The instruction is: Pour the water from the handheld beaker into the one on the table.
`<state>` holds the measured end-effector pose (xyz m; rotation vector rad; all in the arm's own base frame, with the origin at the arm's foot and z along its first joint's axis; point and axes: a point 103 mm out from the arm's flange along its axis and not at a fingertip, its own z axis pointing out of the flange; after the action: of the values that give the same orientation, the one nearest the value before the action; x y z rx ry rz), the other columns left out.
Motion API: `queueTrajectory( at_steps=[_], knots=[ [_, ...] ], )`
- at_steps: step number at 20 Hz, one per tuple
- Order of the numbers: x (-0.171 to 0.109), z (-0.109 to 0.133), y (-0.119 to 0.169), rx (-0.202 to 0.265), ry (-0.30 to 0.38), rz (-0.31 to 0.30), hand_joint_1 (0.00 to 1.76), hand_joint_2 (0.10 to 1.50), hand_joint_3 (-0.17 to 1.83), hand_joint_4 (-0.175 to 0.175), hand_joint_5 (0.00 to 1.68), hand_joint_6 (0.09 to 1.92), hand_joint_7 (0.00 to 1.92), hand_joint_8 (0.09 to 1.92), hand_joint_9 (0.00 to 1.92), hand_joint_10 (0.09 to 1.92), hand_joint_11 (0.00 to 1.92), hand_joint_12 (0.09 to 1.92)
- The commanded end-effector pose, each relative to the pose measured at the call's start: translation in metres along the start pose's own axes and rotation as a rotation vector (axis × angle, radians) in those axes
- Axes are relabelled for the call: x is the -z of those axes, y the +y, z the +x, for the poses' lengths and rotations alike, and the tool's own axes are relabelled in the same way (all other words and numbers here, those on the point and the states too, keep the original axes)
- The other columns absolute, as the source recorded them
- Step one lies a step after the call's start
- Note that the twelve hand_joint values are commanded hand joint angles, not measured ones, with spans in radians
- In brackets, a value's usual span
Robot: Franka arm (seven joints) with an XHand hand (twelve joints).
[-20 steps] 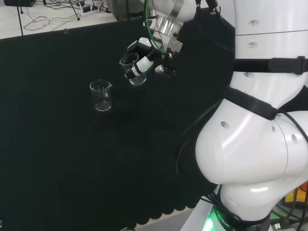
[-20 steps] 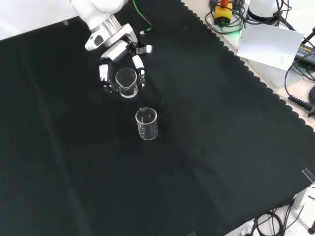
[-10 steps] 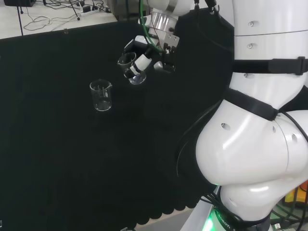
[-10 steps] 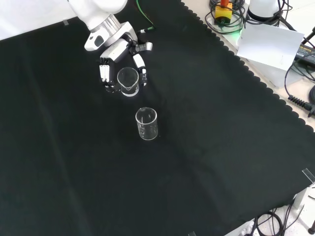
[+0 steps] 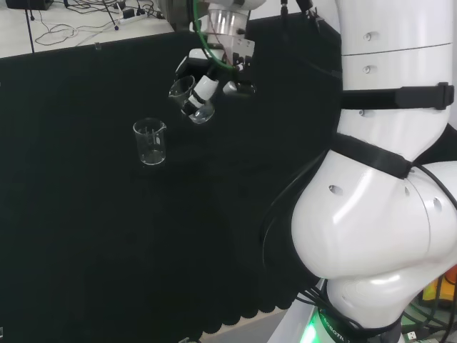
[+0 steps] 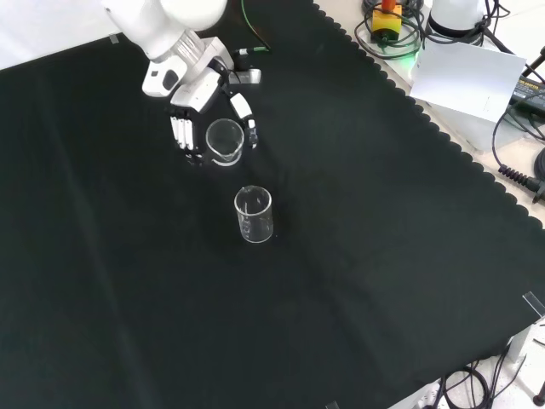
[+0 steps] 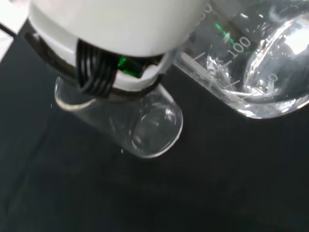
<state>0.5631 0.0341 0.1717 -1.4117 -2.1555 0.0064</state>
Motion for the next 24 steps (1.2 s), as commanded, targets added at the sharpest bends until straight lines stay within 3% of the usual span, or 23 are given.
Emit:
queueTrajectory(
  at_steps=[1, 8, 24],
  knots=[
    [-0.005, 0.016, 0.003, -0.001, -0.067, 0.084, 1.42, 0.54, 1.03, -0.167, 1.01, 1.20, 1.08, 1.22, 1.23, 1.08, 0.91, 1.04],
    [-0.007, 0.030, 0.004, -0.032, -0.144, 0.114, 1.42, 0.53, 1.05, -0.170, 1.00, 1.21, 1.08, 1.23, 1.23, 1.10, 0.91, 1.06],
    [-0.005, 0.041, 0.011, -0.152, -0.293, 0.216, 1.43, 0.53, 1.06, -0.171, 1.00, 1.21, 1.08, 1.23, 1.23, 1.12, 0.92, 1.07]
  ],
)
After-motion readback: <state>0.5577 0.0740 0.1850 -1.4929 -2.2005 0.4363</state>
